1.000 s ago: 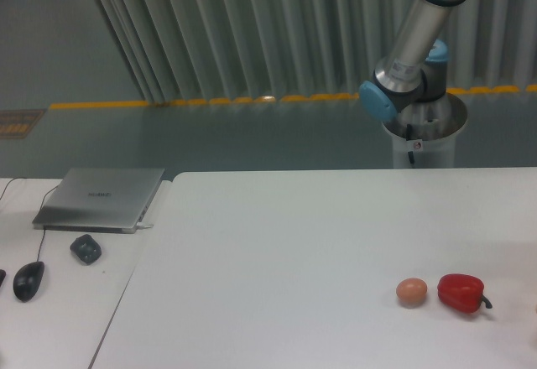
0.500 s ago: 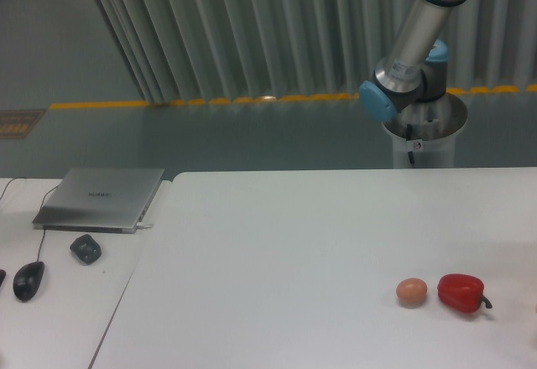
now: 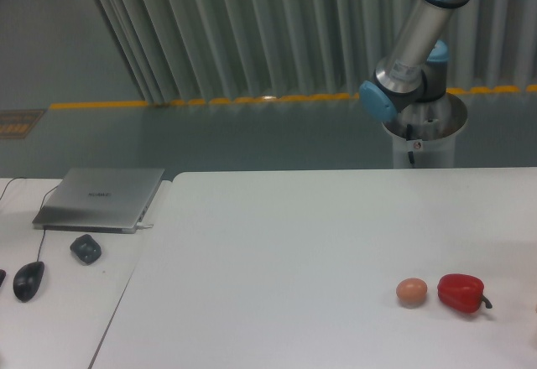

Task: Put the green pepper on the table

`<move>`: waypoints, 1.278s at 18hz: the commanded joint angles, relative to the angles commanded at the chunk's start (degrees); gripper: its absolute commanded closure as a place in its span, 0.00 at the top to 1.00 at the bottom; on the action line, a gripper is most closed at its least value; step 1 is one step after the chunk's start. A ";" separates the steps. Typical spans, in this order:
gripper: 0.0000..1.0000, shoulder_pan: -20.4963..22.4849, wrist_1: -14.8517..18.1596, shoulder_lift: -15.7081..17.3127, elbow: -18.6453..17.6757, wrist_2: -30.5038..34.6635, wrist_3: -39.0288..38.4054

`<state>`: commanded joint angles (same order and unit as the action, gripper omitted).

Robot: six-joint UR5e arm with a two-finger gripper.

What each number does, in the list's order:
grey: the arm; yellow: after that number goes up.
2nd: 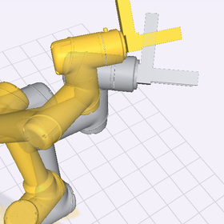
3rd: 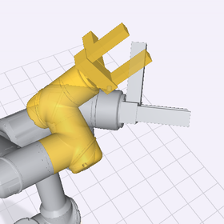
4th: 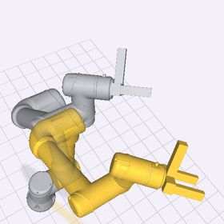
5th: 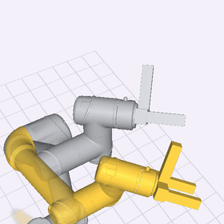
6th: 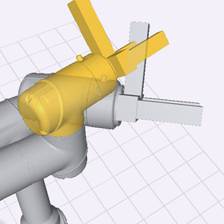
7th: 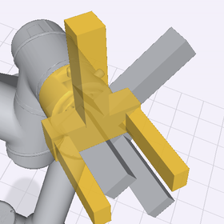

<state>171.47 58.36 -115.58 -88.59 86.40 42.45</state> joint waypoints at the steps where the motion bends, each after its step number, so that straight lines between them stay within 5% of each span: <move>1: 1.00 0.09 0.00 0.00 0.00 0.00 0.17; 15: 0.67 0.00 0.35 0.35 0.09 0.26 3.34; 19: 0.65 -0.35 1.05 1.67 1.05 0.53 3.43; 23: 0.65 -1.49 6.14 3.68 3.07 0.97 3.52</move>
<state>169.98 64.50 -111.89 -85.52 87.36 45.97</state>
